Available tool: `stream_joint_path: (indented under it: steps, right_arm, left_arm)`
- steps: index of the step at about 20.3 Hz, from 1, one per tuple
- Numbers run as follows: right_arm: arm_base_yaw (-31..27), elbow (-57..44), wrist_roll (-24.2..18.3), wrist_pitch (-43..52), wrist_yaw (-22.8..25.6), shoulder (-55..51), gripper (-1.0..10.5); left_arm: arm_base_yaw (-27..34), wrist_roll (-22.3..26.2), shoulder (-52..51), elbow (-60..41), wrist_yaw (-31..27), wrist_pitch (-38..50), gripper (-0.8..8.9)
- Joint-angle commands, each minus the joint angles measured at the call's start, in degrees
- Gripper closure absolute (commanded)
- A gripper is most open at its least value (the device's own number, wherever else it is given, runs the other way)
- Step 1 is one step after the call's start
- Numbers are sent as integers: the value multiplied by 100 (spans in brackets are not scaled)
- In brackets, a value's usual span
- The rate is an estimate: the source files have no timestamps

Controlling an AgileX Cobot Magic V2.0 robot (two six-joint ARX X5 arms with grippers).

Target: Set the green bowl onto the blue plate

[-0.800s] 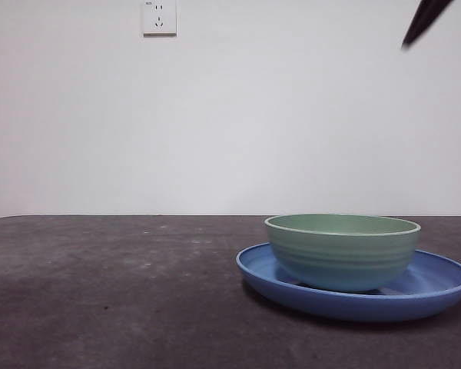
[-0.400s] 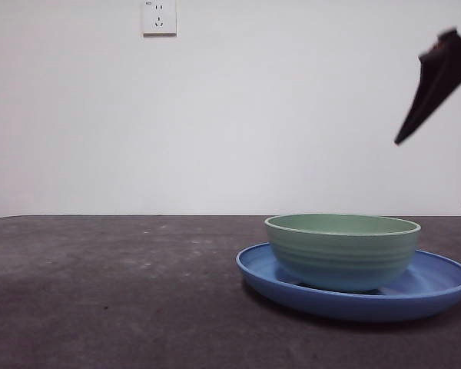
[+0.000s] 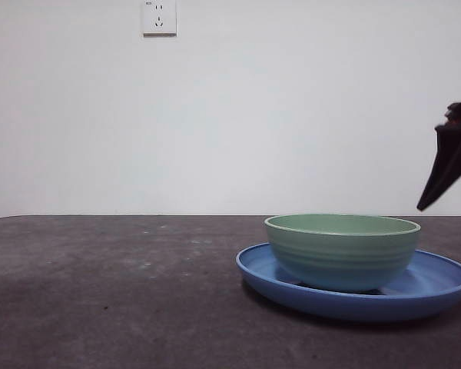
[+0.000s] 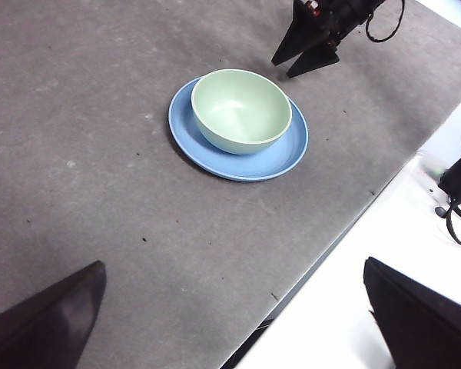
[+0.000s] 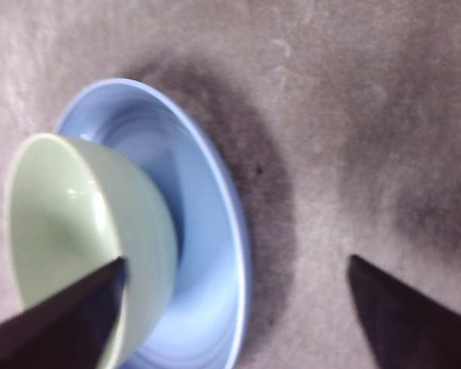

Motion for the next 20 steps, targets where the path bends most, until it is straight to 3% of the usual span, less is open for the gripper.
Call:
stream_joint_path:
  steps: [1, 9, 12, 20]
  right_arm:
    - [33, 83, -188, 87, -24, 214, 571]
    - [389, 83, -308, 389, -72, 647, 695]
    - [575, 83, -345, 426, 103, 841, 707]
    - [772, 83, -424, 433, 527, 918, 911]
  left_arm:
    - [-33, 7, 31, 98, -22, 83, 251]
    - [-33, 7, 31, 98, -22, 90, 251]
    - [-33, 9, 31, 98, -22, 90, 251]
    - [-33, 7, 31, 98, -22, 87, 251]
